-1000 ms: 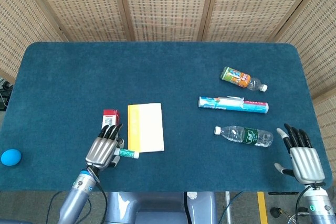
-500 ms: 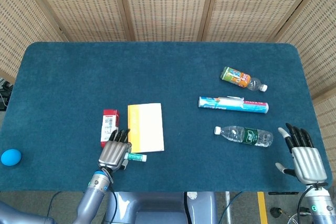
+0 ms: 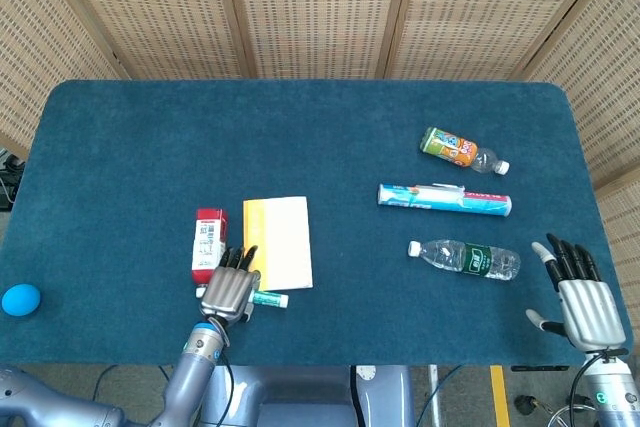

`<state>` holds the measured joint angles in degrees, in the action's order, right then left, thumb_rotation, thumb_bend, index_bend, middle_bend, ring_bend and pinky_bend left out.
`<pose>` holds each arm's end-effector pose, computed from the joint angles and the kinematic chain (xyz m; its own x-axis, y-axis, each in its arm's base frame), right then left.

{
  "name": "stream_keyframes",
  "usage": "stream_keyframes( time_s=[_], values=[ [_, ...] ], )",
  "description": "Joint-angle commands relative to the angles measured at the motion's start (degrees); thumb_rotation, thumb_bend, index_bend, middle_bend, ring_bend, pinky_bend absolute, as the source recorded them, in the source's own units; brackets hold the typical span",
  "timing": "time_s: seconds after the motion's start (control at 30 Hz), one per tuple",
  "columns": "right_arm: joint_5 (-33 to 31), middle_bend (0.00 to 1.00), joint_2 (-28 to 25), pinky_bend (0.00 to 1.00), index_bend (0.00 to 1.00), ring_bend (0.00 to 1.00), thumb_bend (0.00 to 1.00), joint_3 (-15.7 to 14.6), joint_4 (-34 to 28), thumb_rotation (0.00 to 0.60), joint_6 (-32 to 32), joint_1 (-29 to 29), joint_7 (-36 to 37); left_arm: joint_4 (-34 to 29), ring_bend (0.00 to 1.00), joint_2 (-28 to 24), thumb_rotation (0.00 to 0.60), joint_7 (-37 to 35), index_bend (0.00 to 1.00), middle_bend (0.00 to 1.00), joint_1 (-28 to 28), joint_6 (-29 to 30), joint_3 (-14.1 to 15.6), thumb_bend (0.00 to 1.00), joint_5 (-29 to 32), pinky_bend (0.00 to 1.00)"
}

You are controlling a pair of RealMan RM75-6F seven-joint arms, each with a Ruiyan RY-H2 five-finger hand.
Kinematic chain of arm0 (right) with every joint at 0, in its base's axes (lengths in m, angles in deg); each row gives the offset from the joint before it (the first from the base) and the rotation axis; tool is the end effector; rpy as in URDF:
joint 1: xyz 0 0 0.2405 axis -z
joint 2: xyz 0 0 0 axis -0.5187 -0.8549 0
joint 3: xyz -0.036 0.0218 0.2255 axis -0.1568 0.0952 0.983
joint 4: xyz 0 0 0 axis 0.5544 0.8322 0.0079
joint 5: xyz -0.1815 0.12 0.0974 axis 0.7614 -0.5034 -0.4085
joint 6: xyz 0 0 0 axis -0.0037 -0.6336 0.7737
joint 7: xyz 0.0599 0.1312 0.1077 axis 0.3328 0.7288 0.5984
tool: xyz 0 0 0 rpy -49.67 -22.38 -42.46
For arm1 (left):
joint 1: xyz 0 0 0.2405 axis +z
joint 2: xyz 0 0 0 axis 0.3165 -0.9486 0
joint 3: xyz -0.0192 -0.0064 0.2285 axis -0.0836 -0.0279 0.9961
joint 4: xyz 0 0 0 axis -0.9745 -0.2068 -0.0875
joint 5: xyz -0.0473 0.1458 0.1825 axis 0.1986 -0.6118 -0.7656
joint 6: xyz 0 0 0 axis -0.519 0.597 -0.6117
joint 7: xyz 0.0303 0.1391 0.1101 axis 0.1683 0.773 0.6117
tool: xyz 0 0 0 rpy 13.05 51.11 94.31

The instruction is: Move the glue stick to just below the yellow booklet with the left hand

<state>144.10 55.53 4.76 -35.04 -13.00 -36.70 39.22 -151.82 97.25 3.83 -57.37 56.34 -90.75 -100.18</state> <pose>-0.3050 -0.2181 0.1041 0.4617 -0.0602 0.8850 -0.8870 -0.0163 0.4616 -0.0661 0.2349 -0.0944 0.5480 0.4487 0.7059 0.8338 -0.2262 -0.5035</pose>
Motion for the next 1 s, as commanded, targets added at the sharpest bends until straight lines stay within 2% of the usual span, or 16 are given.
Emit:
stream_keyframes(
  time_s=[0.03, 0.6, 0.8, 1.0],
  values=[
    [0.0, 0.0, -0.1, 0.01, 0.1, 0.0, 0.0, 0.0, 0.0, 0.6, 0.0, 0.0, 0.1, 0.4, 0.0, 0.5, 0.6, 0.2, 0.55, 0.0, -0.4, 0.2, 0.0, 0.43, 0.3, 0.0],
    [0.2, 0.0, -0.3, 0.01, 0.1, 0.0, 0.0, 0.1, -0.1, 0.6, -0.3, 0.1, 0.6, 2.7, 0.0, 2.5, 0.6, 0.1, 0.54, 0.0, -1.7, 1.1, 0.2, 0.42, 1.5, 0.0],
    [0.2, 0.0, -0.4, 0.01, 0.1, 0.0, 0.0, 0.1, 0.0, 0.6, -0.3, 0.1, 0.7, 3.2, 0.0, 3.1, 0.6, -0.1, 0.48, 0.0, -2.1, 1.1, 0.2, 0.41, 1.8, 0.0],
    [0.1, 0.0, -0.4, 0.01, 0.1, 0.0, 0.0, 0.0, -0.1, 0.6, -0.2, 0.1, 0.6, 3.0, 0.0, 3.0, 0.6, -0.9, 0.35, 0.0, -2.2, 0.9, 0.3, 0.39, 1.5, 0.0]
  ],
)
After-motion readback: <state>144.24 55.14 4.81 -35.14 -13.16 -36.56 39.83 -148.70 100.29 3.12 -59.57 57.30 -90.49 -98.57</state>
